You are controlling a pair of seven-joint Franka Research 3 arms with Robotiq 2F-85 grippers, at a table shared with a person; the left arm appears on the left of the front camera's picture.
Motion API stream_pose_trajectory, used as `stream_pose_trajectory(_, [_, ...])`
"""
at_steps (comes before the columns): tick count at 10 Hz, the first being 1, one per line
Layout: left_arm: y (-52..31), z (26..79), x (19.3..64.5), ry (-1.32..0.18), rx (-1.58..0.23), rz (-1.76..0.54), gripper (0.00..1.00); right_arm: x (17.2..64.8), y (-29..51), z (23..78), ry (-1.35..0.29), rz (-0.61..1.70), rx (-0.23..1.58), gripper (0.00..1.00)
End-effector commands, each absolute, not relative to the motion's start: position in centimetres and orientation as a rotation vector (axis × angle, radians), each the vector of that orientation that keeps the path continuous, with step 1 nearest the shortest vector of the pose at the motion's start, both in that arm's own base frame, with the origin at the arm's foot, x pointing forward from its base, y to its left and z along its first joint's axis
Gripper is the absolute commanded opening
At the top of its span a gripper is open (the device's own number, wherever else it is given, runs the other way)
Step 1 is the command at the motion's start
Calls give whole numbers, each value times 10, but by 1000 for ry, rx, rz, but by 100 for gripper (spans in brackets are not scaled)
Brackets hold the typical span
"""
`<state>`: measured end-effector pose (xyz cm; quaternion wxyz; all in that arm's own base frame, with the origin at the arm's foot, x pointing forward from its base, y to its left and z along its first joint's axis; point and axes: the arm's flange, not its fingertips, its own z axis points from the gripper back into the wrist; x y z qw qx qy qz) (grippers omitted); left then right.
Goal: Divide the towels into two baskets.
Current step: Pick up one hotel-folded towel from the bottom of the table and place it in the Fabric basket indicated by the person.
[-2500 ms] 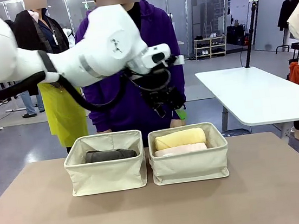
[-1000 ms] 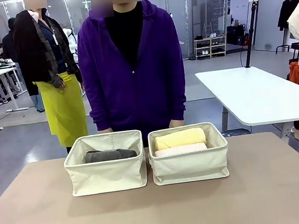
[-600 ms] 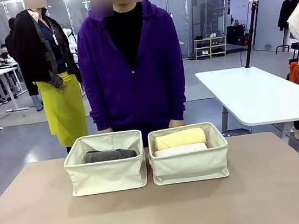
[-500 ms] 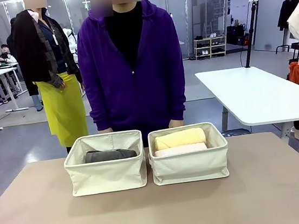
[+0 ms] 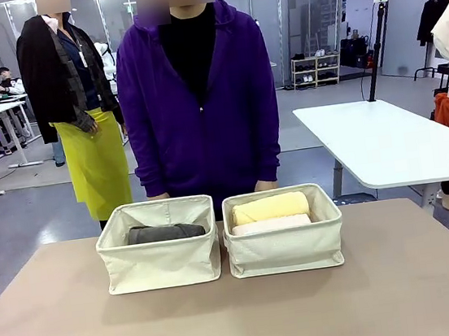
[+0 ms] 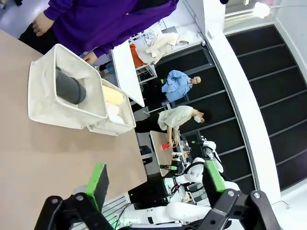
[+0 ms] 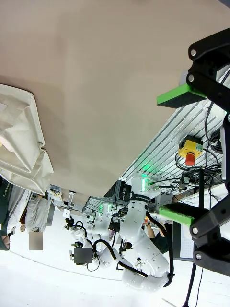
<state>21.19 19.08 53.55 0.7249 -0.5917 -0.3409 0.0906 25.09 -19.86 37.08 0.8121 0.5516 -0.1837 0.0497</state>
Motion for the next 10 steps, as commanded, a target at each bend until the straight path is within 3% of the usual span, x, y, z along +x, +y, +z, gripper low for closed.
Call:
stream_pose_trajectory(1, [190, 539, 209, -740, -1319, 215, 100, 248, -197, 375, -400, 106, 1184, 100])
stream_pose_trajectory(10, [190, 539, 209, -740, -1319, 215, 100, 248, -197, 375, -400, 106, 1184, 100])
